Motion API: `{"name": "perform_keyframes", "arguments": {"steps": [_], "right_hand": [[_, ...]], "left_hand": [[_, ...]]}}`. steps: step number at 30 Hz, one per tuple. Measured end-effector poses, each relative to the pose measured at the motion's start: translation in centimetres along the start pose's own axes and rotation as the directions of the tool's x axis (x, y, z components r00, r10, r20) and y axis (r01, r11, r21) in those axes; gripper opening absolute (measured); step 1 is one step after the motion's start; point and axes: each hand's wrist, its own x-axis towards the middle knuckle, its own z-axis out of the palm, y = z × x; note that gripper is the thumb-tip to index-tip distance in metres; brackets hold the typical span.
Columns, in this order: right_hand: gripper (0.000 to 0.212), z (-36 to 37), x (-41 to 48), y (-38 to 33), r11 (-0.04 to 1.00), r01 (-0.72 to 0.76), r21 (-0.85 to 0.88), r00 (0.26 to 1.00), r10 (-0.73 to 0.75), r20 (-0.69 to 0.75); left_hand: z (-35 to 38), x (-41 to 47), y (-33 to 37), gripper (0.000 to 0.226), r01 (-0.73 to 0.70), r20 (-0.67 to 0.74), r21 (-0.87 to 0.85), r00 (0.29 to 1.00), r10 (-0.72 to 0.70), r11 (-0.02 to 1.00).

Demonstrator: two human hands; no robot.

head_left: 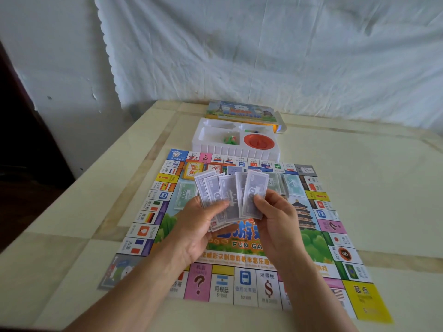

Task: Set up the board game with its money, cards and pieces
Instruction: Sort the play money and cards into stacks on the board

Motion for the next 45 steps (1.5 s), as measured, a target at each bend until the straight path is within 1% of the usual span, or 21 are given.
{"name": "perform_keyframes", "arguments": {"steps": [3, 5, 8, 11, 16, 20, 23, 27, 32, 37, 40, 42, 44, 45], "right_hand": [[0.016, 0.3, -0.2, 0.5, 0.984, 0.02, -0.175, 1.0, -0.016, 0.023], [0.014, 0.5, -0.1, 0.7, 0.975, 0.014, -0.22, 1.0, -0.017, -0.015], [0.01, 0.3, 0.1, 0.6, 0.985, -0.012, -0.175, 0.997, 0.0, -0.071], [0.015, 0.0, 0.3, 0.5, 0.994, -0.033, -0.109, 0.996, 0.023, -0.09], [0.014, -0.1, 0.2, 0.2, 0.998, -0.062, -0.005, 0.995, 0.062, -0.081], [0.012, -0.4, 0.3, 0.0, 0.997, -0.053, 0.059, 0.995, 0.058, -0.077], [0.01, -0.6, 0.4, -0.1, 0.996, -0.064, 0.063, 0.994, 0.069, -0.083], [0.018, -0.7, 0.4, 0.0, 0.997, -0.073, 0.035, 0.994, 0.076, -0.078], [0.017, -0.8, 0.4, 0.0, 0.997, -0.067, -0.027, 0.993, 0.064, -0.096], [0.012, -0.2, 0.2, 0.5, 0.98, -0.044, -0.194, 0.999, 0.04, -0.024], [0.007, 0.1, 0.0, 0.9, 0.953, -0.012, -0.301, 1.0, 0.016, 0.009], [0.013, 0.3, -0.1, 1.1, 0.943, -0.007, -0.333, 1.0, 0.013, 0.018], [0.018, 0.2, 0.0, 1.1, 0.939, -0.017, -0.342, 1.0, 0.013, -0.013], [0.017, 0.1, 0.1, 1.1, 0.939, -0.021, -0.342, 0.999, 0.01, -0.034]], "left_hand": [[0.1, -0.1, -0.1, 0.034, -0.02, 0.013, 0.011, 1.0, 0.02, 1.0], [0.2, -0.2, 0.1, 0.033, -0.019, 0.059, -0.007, 0.998, 0.019, 1.0], [0.3, -0.3, 0.6, 0.027, 0.02, 0.132, -0.079, 0.991, -0.009, 0.997], [0.1, -0.2, 0.7, 0.025, 0.03, 0.107, -0.047, 0.994, -0.025, 0.998], [-0.1, -0.2, 0.5, 0.012, -0.001, 0.07, 0.003, 0.998, 0.001, 1.0], [-0.1, -0.2, 0.4, 0.014, -0.019, 0.054, 0.009, 0.998, 0.018, 1.0], [-0.1, -0.2, 0.5, 0.016, -0.015, 0.052, 0.016, 0.999, 0.014, 1.0], [-0.1, -0.2, 0.5, 0.019, -0.012, 0.063, 0.002, 0.998, 0.011, 1.0], [0.0, -0.3, 0.7, 0.024, 0.009, 0.079, -0.046, 0.997, -0.005, 0.999], [0.1, -0.2, 0.5, 0.022, -0.022, 0.029, 0.063, 0.999, 0.02, 0.998], [0.2, -0.2, 0.3, 0.024, -0.043, 0.0, 0.097, 0.999, 0.043, 0.994], [0.2, -0.2, 0.2, 0.026, -0.05, -0.013, 0.111, 0.999, 0.051, 0.993], [0.3, -0.2, 0.2, 0.026, -0.048, -0.006, 0.102, 0.999, 0.049, 0.994], [0.3, -0.2, 0.3, 0.026, -0.042, 0.012, 0.078, 0.999, 0.041, 0.996]]}}
